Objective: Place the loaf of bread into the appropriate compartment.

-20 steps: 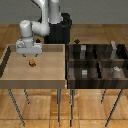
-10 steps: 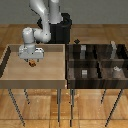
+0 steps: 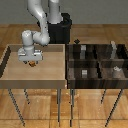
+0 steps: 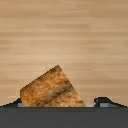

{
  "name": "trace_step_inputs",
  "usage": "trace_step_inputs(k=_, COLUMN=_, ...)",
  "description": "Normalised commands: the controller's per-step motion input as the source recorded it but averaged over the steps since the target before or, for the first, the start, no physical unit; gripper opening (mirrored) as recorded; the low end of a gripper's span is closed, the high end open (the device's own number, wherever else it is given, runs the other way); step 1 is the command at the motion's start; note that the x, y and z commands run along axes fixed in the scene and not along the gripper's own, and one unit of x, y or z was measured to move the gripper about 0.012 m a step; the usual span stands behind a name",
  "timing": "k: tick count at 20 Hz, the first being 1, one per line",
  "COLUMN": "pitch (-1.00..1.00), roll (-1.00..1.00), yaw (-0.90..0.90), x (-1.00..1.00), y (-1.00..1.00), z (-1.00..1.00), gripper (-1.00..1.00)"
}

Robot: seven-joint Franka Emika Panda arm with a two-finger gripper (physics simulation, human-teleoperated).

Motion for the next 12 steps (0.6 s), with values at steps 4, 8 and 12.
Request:
trace_step_inputs(k=4, pitch=0.00, roll=0.00, yaw=0.00, x=0.00, y=0.00, z=0.00, gripper=-1.00)
trace_step_inputs(k=8, pitch=0.00, roll=0.00, yaw=0.00, x=0.00, y=0.00, z=0.00, gripper=-1.00)
trace_step_inputs(k=12, pitch=0.00, roll=0.00, yaw=0.00, x=0.00, y=0.00, z=0.00, gripper=-1.00)
